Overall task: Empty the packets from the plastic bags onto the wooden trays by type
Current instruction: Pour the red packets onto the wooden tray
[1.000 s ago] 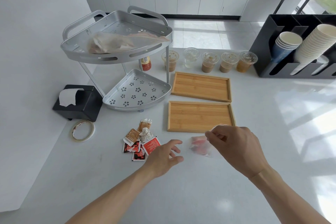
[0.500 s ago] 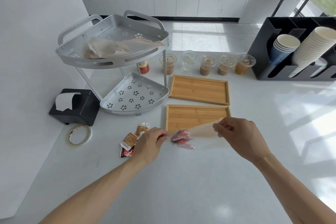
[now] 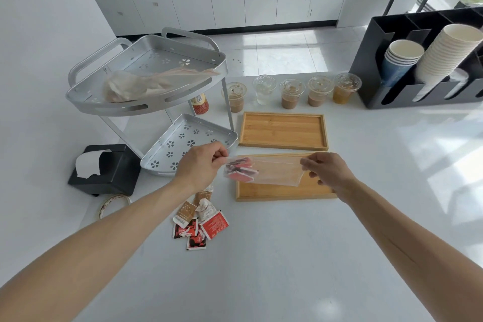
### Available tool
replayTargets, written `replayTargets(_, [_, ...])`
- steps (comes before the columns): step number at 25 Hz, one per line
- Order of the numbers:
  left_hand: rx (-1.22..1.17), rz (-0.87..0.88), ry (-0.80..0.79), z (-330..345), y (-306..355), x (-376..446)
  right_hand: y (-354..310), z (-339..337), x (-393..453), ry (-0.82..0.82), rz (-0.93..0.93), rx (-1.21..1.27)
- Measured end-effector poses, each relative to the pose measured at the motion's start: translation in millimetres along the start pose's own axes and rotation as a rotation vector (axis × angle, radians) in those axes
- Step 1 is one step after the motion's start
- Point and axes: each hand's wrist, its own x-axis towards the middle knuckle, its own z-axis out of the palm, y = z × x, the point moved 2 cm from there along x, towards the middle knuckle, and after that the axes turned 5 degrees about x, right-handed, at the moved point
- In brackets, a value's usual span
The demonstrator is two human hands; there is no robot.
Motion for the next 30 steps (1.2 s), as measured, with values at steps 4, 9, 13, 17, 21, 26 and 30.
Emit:
replayTargets(4, [0.066, 0.036, -0.005, -8, 16, 22, 8, 7, 21, 0.024, 0.081, 0.085])
replayTargets(9, [0.149, 0.079, -0.039, -15, 42, 43, 21, 13, 38, 0.038, 0.191, 0.167])
replayTargets(13, [0.224, 0.149, -0.084, -18, 59, 53, 25, 17, 43, 0.048, 0.241, 0.228])
replayTargets(17, [0.248, 0.202, -0.085, -21, 72, 60, 24, 23, 48, 0.048, 0.287, 0.256])
replayTargets(21, [0.259, 0.222, -0.069, -28, 77, 65, 22, 33, 53, 0.031, 0.303, 0.277])
replayTargets(26, [0.255, 0.216, -0.060, -40, 78, 65, 19, 38, 55, 0.008, 0.326, 0.323])
replayTargets(30, [0.244, 0.250, -0.060, -47, 87, 65, 18, 40, 56, -0.008, 0.328, 0.346])
